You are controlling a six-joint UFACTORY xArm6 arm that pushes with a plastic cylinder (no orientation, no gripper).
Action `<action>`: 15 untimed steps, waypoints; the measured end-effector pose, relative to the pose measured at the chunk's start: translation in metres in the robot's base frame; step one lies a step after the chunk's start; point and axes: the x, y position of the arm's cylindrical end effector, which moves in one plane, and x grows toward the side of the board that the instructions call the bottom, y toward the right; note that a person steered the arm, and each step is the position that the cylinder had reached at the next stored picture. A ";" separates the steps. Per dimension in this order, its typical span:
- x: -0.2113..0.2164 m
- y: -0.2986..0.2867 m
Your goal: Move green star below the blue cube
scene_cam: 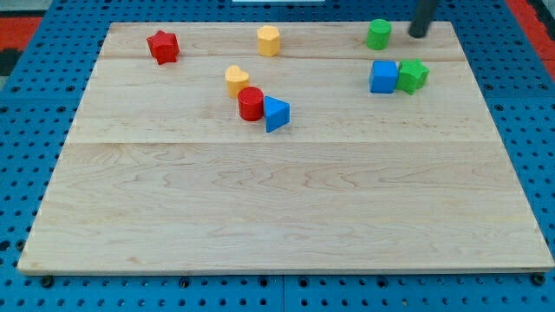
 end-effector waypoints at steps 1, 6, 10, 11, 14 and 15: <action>-0.006 -0.058; 0.022 -0.026; 0.014 -0.070; 0.053 -0.070; 0.082 -0.075; 0.101 -0.019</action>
